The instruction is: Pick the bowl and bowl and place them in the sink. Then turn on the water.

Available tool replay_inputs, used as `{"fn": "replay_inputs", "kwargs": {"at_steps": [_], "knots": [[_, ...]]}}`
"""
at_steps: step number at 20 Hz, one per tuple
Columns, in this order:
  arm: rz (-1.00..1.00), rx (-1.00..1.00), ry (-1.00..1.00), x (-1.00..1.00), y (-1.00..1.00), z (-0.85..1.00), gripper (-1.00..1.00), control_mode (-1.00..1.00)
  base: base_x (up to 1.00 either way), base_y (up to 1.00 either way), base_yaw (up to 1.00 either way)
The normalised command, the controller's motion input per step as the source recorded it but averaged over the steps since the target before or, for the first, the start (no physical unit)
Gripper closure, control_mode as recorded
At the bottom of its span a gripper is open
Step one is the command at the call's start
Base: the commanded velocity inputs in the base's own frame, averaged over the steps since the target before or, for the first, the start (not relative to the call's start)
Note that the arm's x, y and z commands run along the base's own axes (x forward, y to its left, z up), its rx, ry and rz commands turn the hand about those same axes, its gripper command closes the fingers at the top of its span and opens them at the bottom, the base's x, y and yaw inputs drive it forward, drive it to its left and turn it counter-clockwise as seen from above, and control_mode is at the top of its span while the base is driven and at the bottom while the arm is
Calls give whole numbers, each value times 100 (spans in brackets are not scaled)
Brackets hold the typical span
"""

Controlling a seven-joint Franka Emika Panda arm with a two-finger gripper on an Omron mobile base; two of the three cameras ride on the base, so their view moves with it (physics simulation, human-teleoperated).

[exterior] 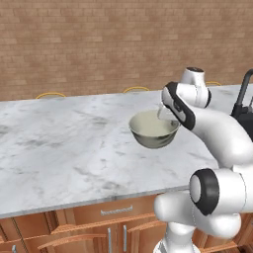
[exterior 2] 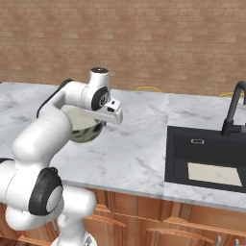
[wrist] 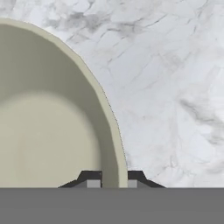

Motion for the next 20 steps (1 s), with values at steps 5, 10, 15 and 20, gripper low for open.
{"fn": "replay_inputs", "kwargs": {"at_steps": [5,10,15,20], "knots": [[-3,0,0,-28,-34,22,100,-100,0,0,0],[0,0,0,0,0,0,100,100,-69,-85,-7],[0,0,0,0,0,0,100,100,-74,-100,-8],[0,0,0,0,0,0,100,100,-29,-100,-5]]}}
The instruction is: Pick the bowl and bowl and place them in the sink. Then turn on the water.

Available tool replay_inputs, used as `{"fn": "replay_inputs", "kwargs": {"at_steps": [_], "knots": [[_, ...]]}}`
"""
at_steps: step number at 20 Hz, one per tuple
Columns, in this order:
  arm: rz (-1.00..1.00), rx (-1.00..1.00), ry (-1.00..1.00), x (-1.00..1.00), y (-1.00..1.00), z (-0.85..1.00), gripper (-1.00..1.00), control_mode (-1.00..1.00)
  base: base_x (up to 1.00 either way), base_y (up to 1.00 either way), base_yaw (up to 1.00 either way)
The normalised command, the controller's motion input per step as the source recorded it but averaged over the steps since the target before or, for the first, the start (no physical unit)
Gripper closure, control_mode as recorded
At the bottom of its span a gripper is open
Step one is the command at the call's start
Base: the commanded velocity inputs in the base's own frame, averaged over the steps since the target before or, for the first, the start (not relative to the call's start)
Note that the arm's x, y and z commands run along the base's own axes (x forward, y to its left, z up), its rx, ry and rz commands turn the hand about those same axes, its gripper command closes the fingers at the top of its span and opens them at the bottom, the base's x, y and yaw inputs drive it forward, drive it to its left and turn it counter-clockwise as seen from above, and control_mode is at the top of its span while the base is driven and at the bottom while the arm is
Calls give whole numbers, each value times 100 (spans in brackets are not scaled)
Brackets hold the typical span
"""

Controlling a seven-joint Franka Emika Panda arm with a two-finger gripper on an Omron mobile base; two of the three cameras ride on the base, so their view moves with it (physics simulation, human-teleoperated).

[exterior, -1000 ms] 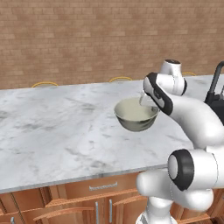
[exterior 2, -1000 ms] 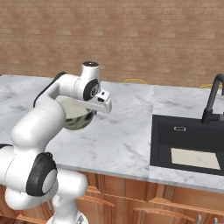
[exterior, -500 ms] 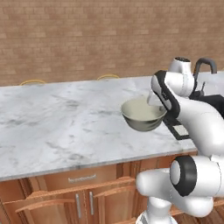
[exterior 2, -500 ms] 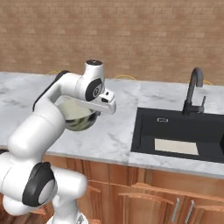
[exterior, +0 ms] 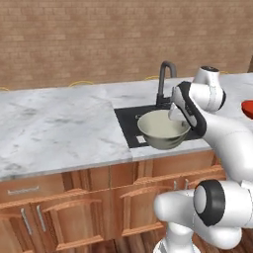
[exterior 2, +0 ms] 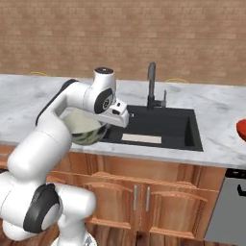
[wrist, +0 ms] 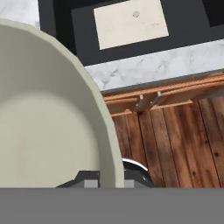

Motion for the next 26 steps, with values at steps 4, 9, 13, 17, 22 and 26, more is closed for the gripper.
{"fn": "replay_inputs", "kwargs": {"at_steps": [4,9,13,17,22,26], "knots": [[0,0,0,0,0,0,100,100,0,-99,-6],[0,0,0,0,0,0,100,100,6,-76,-1],[0,0,0,0,0,0,100,100,21,-48,0],[0,0,0,0,0,0,100,100,26,-15,0],[0,0,0,0,0,0,100,100,43,-2,0],[0,0,0,0,0,0,100,100,60,-18,0]]}}
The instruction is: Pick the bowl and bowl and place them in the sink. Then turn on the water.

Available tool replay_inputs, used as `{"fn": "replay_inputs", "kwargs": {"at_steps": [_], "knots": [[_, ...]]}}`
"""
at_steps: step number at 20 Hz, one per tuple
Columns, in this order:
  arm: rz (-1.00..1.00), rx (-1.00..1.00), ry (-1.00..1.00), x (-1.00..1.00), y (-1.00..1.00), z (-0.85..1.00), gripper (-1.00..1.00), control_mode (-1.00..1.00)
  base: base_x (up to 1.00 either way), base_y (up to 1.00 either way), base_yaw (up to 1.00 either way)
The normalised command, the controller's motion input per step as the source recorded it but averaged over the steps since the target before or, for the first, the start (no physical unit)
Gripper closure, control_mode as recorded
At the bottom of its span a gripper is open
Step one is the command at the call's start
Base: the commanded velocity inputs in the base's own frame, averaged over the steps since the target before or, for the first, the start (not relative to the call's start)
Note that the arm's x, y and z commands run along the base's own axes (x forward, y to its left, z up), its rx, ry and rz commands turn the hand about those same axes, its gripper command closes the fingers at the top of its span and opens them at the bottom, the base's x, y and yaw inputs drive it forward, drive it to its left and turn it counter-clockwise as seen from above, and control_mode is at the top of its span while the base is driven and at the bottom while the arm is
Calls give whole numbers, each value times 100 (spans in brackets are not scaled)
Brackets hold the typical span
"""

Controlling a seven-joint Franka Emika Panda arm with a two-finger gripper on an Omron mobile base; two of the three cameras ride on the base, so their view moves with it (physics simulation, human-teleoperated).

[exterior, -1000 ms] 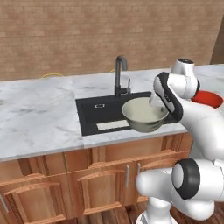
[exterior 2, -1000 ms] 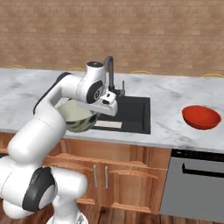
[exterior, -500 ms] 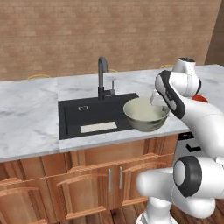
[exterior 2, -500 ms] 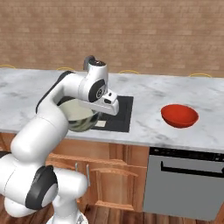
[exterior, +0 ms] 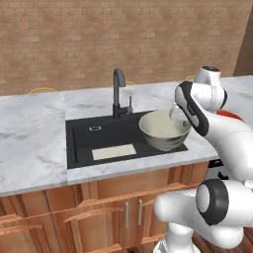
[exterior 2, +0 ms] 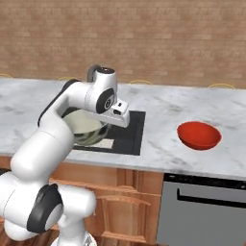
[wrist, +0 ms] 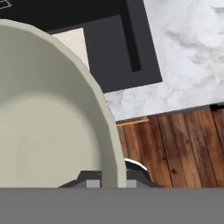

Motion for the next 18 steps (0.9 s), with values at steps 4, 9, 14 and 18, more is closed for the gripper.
{"fn": "replay_inputs", "kwargs": {"at_steps": [4,9,14,18], "knots": [[0,0,0,0,0,0,100,100,65,-21,0],[0,0,0,0,0,0,100,100,67,-29,0],[0,0,0,0,0,0,100,100,54,-36,-1],[0,0,0,0,0,0,100,100,36,-25,0]]}}
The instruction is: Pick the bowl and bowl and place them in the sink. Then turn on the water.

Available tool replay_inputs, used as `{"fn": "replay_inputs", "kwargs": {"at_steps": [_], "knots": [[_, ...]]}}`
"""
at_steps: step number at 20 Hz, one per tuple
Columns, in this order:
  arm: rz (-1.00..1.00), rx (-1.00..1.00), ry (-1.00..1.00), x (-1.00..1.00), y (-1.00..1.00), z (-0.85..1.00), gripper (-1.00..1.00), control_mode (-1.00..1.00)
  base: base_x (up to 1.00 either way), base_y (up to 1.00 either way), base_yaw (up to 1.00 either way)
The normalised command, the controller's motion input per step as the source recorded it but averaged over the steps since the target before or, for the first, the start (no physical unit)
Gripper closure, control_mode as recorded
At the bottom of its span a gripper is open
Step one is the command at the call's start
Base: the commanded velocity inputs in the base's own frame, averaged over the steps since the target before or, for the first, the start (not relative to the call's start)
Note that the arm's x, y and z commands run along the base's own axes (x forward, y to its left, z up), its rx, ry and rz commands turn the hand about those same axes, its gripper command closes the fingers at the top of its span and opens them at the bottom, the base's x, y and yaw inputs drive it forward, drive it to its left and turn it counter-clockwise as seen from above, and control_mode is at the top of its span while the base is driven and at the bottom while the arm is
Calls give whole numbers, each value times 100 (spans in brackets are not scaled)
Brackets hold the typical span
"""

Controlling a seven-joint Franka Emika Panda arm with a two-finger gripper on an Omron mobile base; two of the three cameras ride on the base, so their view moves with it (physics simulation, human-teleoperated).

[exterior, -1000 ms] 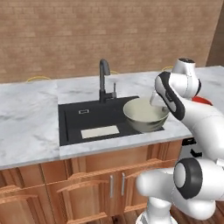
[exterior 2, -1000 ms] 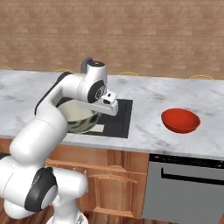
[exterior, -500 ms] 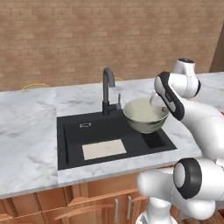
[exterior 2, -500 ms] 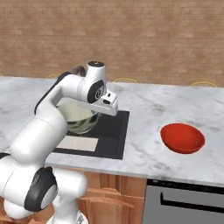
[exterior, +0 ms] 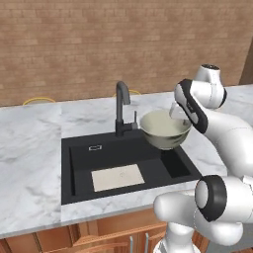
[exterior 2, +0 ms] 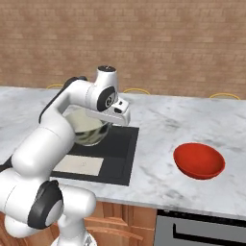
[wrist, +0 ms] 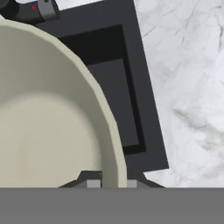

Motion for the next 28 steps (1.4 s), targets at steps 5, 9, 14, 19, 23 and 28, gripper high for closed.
{"fn": "replay_inputs", "kwargs": {"at_steps": [5,9,14,19,23,28], "knots": [[0,0,0,0,0,0,100,100,10,-10,0],[0,0,0,0,0,-7,100,-100,0,0,0],[0,0,0,18,43,-62,100,-100,0,0,0],[0,-1,0,41,80,-73,100,-100,0,0,0],[0,0,4,34,58,-74,100,-100,0,0,0],[0,0,1,27,43,-82,100,-100,0,0,0]]}}
